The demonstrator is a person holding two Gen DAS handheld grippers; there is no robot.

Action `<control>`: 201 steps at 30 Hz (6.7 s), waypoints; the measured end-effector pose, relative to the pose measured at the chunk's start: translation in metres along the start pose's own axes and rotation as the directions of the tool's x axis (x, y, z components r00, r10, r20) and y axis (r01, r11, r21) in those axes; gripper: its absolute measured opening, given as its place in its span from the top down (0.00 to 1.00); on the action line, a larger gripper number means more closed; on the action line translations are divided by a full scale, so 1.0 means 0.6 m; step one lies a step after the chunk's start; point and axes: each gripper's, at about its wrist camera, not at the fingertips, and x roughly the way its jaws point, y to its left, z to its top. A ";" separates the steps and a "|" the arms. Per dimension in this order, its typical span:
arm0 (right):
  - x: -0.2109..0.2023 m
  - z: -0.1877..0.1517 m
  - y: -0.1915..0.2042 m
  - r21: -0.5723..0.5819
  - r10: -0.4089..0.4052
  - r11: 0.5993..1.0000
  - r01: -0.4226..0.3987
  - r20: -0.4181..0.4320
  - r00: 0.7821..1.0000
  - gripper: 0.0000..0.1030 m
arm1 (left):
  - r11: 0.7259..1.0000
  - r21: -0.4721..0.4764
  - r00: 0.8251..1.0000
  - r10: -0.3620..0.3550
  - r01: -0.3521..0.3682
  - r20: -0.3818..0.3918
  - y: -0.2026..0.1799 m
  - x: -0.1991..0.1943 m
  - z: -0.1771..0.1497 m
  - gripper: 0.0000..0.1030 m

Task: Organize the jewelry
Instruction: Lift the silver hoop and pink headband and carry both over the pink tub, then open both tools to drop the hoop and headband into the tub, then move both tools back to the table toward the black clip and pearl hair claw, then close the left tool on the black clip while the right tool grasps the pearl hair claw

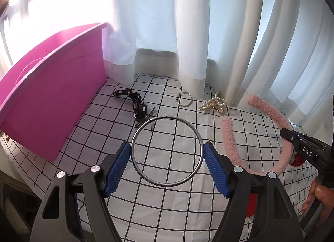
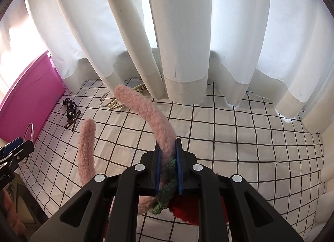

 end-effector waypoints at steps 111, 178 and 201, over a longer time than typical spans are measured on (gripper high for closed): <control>-0.035 0.202 0.546 -0.263 0.270 0.938 -0.228 0.138 0.953 0.34 | 0.964 -0.216 0.973 0.189 -0.158 0.133 0.416 -0.130 0.121 0.08; 0.302 0.113 0.081 -0.109 0.038 0.993 -0.044 -0.052 0.998 0.34 | 0.997 -0.041 0.992 0.055 -0.060 -0.109 0.103 0.287 0.032 0.06; 0.297 0.086 0.119 -0.202 0.046 0.978 -0.044 0.008 0.999 0.69 | 0.983 0.166 0.996 0.085 -0.082 -0.006 -0.007 0.270 0.019 0.71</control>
